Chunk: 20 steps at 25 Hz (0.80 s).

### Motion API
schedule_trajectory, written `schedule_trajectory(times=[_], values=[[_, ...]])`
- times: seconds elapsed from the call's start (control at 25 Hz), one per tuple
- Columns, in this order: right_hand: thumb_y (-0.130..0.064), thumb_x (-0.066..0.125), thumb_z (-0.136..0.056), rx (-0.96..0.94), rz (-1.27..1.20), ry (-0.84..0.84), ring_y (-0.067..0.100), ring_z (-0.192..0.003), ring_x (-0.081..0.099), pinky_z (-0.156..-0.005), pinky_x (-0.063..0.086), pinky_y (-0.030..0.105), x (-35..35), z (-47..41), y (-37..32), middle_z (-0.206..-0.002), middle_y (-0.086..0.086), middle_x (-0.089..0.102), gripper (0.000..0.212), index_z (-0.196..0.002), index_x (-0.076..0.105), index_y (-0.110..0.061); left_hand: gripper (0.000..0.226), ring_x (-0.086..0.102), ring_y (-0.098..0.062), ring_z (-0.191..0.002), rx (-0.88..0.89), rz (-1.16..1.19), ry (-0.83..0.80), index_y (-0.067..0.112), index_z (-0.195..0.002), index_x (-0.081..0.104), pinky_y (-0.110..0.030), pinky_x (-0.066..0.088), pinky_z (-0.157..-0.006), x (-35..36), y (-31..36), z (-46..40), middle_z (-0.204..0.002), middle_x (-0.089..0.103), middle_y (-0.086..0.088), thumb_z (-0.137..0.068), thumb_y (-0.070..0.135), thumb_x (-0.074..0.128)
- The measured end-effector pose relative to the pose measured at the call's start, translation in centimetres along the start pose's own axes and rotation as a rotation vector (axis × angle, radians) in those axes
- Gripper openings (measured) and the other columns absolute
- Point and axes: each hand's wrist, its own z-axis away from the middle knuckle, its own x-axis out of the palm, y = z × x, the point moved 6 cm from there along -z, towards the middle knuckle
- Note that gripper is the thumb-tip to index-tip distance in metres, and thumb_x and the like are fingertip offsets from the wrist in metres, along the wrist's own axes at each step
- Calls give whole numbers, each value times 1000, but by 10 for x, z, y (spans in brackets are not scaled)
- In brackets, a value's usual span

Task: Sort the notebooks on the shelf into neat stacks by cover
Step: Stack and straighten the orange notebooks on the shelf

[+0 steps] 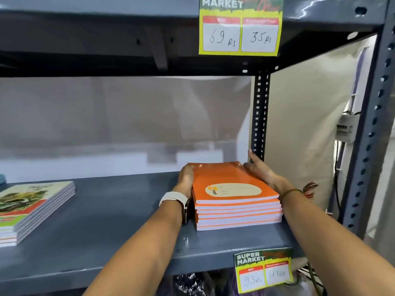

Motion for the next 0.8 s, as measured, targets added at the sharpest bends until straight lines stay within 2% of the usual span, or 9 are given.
schedule_trajectory(times=[0.12,0.24,0.36,0.4,0.44,0.48,0.56,0.68,0.8], values=[[-71,16,-91,-54,-52,-14,34,-145,29,-103,35,35,1,-3,-3,-161,16,18,92,-155,9,-6,40,53,-13,-41,-36,72,-27,15,-68,45,-21,35,-47,4,-4,-4,-40,54,1,-103,29,32],[-70,14,-92,-55,-113,-32,31,-145,29,-97,32,31,2,-5,-3,-162,12,14,90,-156,3,-7,40,55,-14,-63,-67,128,-55,15,-81,51,-23,38,-51,8,-4,-3,-70,58,-5,-103,39,28],[-71,13,-91,-54,-104,-28,32,-142,34,-98,34,33,1,-2,-3,-161,14,17,92,-155,3,-6,41,51,-19,-54,-80,115,-75,16,-102,57,-23,39,-50,10,-2,5,-96,66,-15,-104,42,25],[-71,12,-91,-43,-92,-32,33,-137,40,-98,35,34,1,-1,-1,-160,15,22,93,-155,5,-5,45,53,-19,-49,-79,109,-77,16,-100,59,-22,40,-47,9,-3,8,-96,68,-16,-104,43,23],[-72,10,-91,-32,-75,-36,33,-127,49,-96,38,34,0,2,0,-155,17,32,94,-154,7,-3,47,55,-18,-41,-76,102,-80,17,-88,58,-20,40,-44,8,-3,11,-85,72,-14,-103,44,22],[-72,9,-91,-21,-64,-39,31,-114,56,-93,41,33,-1,6,2,-146,18,43,94,-154,10,-2,50,56,-16,-34,-74,99,-87,17,-76,53,-20,41,-43,7,-5,14,-61,71,-9,-103,45,22],[-72,9,-90,-14,-66,-63,29,-100,60,-84,48,34,1,18,3,-125,18,55,94,-152,18,-3,52,57,-16,-37,-60,111,-105,17,-68,47,-24,41,-48,8,-4,22,-35,58,0,-103,46,21],[-73,11,-90,-12,-91,-97,41,-103,60,-82,52,39,3,38,6,-116,23,61,88,-138,41,-6,53,55,-18,-48,-39,87,-126,18,-65,47,-25,43,-52,7,-5,33,-35,57,1,-103,46,23],[-76,19,-88,-4,-158,-110,29,-73,63,-58,56,30,7,60,10,-97,13,64,79,-121,53,-13,53,54,-15,-33,-34,76,-144,18,-59,46,-20,43,-44,5,-8,48,-36,55,2,-103,41,27]])
